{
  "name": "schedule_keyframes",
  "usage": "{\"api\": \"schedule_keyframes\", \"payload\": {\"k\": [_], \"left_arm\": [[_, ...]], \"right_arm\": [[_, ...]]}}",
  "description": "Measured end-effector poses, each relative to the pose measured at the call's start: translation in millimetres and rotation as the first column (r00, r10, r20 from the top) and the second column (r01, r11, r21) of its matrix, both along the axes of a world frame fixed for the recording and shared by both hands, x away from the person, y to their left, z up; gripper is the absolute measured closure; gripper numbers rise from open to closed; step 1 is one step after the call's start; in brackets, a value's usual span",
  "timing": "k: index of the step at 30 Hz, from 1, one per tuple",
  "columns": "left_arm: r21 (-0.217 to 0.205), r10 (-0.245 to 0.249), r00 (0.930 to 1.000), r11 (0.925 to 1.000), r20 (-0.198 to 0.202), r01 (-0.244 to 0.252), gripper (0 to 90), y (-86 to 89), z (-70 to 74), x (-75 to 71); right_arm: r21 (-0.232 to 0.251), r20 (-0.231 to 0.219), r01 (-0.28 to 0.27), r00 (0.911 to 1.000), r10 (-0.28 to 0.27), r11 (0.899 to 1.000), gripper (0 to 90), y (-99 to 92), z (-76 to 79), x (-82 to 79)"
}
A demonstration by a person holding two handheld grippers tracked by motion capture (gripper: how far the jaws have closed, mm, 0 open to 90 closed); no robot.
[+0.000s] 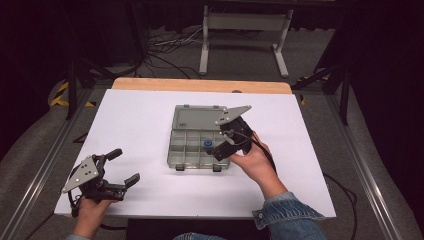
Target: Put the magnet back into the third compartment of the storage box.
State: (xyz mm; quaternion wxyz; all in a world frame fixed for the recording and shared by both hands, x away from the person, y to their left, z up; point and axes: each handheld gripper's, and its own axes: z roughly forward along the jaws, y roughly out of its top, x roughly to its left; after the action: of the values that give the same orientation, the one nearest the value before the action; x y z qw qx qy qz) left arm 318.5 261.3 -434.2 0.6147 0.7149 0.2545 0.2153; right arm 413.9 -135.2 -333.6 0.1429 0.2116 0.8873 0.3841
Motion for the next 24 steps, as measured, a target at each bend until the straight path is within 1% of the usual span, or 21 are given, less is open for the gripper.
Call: {"api": "schedule_keyframes", "payload": {"k": [3,6,8,9,10,11,12,15,16,18,19,21,24], "left_arm": [[0.004,-0.002,1.0000,1.0000,0.001,0.002,0.3,-0.4,0.0,0.2],[0.008,-0.003,1.0000,1.0000,-0.001,0.003,0.3,-0.3,0.0,0.2],[0.008,-0.003,1.0000,1.0000,-0.001,0.003,0.3,-0.4,0.0,0.1],[0.009,-0.004,1.0000,0.9999,0.001,0.004,0.3,-0.3,0.1,0.3],[0.008,-0.004,1.0000,1.0000,0.002,0.004,0.3,-0.4,0.1,0.3],[0.009,-0.004,1.0000,0.9999,0.002,0.004,0.3,-0.4,0.0,0.3],[0.004,-0.005,1.0000,1.0000,-0.004,0.005,0.3,-0.9,-0.2,0.0],[0.004,-0.003,1.0000,1.0000,-0.004,0.003,0.3,-1.2,-0.3,-0.1],[0.004,-0.003,1.0000,1.0000,-0.004,0.003,0.3,-1.2,-0.2,-0.2],[0.009,-0.005,1.0000,1.0000,-0.001,0.005,0.3,-0.6,0.0,0.1],[0.007,-0.004,1.0000,1.0000,0.000,0.004,0.3,-0.6,-0.1,0.1],[0.008,-0.003,1.0000,1.0000,-0.001,0.003,0.3,-0.4,-0.1,0.1],[0.003,-0.003,1.0000,1.0000,-0.003,0.003,0.3,-1.1,-0.3,-0.2]], "right_arm": [[0.030,0.034,0.001,0.9994,-0.002,1.000,0.0,-9.9,1.6,-5.3],[0.068,0.080,-0.009,0.9968,0.003,0.998,0.0,-21.7,1.9,-10.1],[0.105,0.111,-0.004,0.9938,-0.008,0.994,0.0,-29.9,0.1,-13.9],[0.105,0.111,-0.004,0.9938,-0.008,0.994,0.0,-29.9,0.1,-13.9],[0.134,0.115,-0.003,0.9933,-0.013,0.991,0.0,-35.7,-1.7,-15.7],[0.147,0.106,0.001,0.9943,-0.016,0.989,0.0,-39.4,-2.2,-16.7],[0.152,0.104,0.008,0.9943,-0.023,0.988,0.0,-43.0,-2.8,-17.8],[0.171,0.109,0.018,0.9933,-0.037,0.985,0.0,-53.2,-5.4,-20.9],[0.176,0.106,0.027,0.9933,-0.046,0.984,0.0,-56.4,-6.8,-21.9],[0.157,0.088,0.051,0.9939,-0.066,0.986,0.0,-61.9,-8.6,-23.3],[0.158,0.093,0.057,0.9930,-0.073,0.986,0.1,-64.6,-10.0,-24.8],[0.165,0.119,0.068,0.9890,-0.089,0.984,0.1,-70.1,-13.6,-28.9],[0.194,0.128,0.075,0.9865,-0.101,0.978,0.1,-79.1,-19.5,-33.7]]}}
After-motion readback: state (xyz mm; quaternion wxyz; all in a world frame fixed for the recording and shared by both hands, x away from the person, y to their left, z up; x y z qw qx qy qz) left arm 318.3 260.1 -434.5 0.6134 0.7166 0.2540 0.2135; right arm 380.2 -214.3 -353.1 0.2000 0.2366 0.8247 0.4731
